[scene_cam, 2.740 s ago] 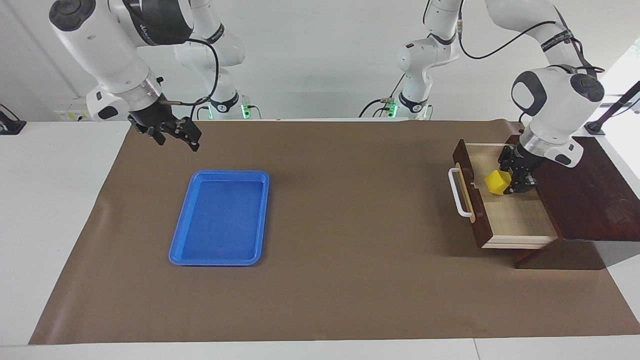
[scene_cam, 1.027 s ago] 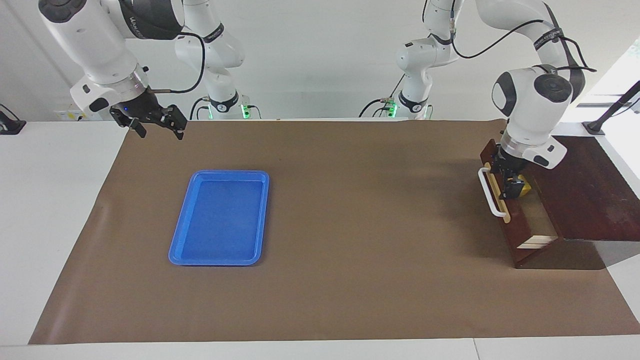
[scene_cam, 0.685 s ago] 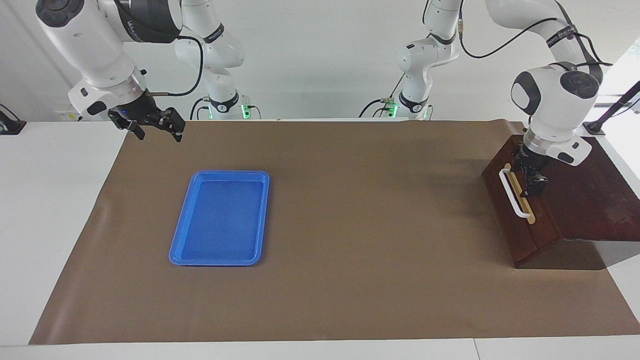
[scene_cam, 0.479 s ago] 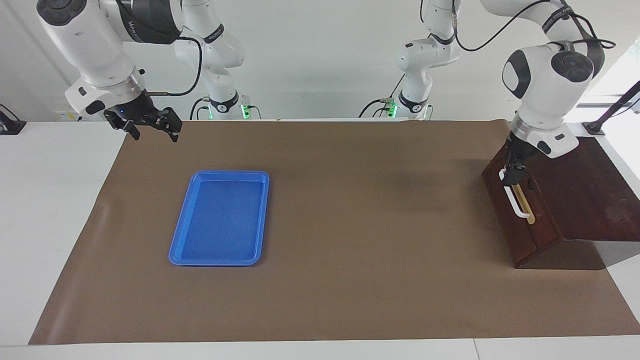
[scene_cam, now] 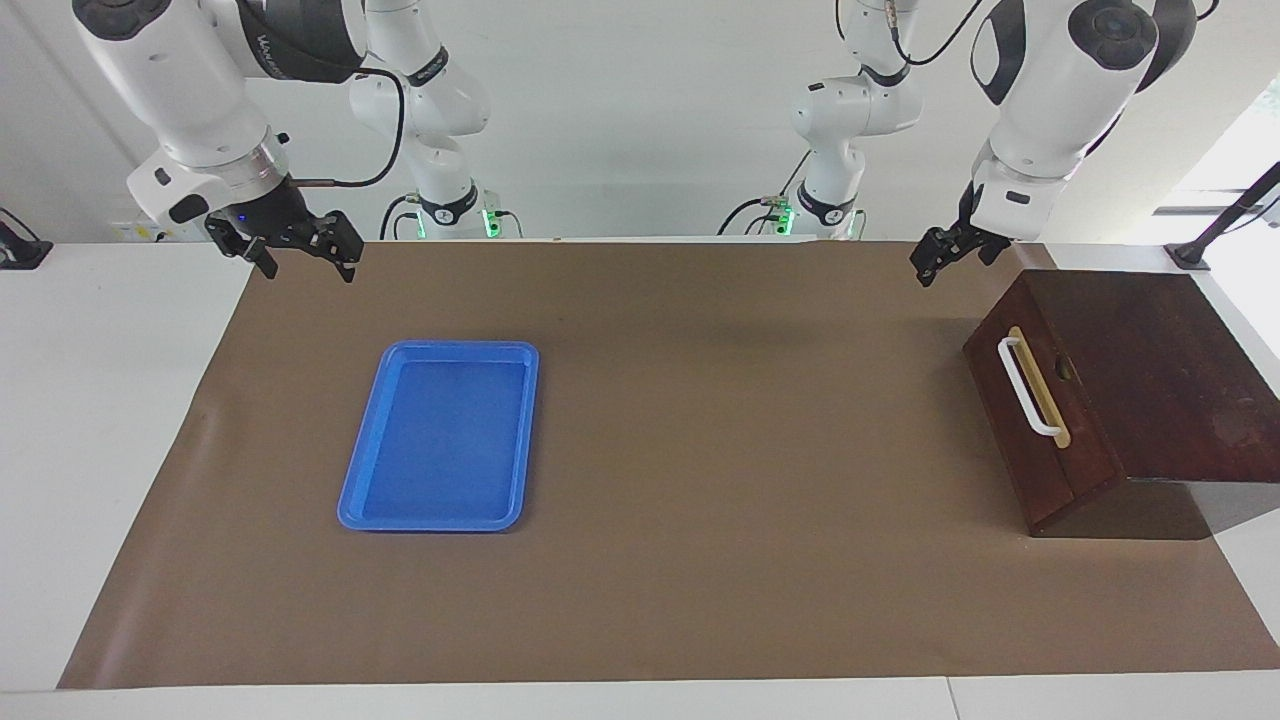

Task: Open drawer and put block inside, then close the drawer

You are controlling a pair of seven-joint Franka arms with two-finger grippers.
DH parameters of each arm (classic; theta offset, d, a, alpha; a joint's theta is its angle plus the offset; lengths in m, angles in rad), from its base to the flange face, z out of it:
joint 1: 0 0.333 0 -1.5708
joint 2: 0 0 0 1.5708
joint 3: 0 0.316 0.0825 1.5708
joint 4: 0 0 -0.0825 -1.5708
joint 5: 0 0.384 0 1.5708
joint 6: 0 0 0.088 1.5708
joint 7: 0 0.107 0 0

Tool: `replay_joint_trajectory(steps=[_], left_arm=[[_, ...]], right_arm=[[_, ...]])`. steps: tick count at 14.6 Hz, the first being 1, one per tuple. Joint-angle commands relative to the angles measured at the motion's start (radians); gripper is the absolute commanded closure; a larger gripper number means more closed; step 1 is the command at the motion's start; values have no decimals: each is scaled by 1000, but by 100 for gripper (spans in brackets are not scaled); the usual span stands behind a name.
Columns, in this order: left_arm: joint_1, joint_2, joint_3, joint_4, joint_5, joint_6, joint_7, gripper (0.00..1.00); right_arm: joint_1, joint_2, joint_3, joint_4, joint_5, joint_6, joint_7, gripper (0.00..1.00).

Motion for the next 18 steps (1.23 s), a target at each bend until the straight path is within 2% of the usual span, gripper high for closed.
replay_joint_trajectory(steps=[1,7,10,18], left_arm=[[-23,86,22,161,-66,-90,62,0],[-70,57,36,154,-64,-89,68,0],[-69,30,39,149,-63,-88,155,0],[-63,20,84,103,-66,-71,160,0]], right_arm=[[1,-7,1,1,-10,4,-25,0],[2,-7,4,1,-12,21,-25,0],[1,-7,4,0,-12,21,-27,0],[-1,-7,4,1,-12,21,-27,0]])
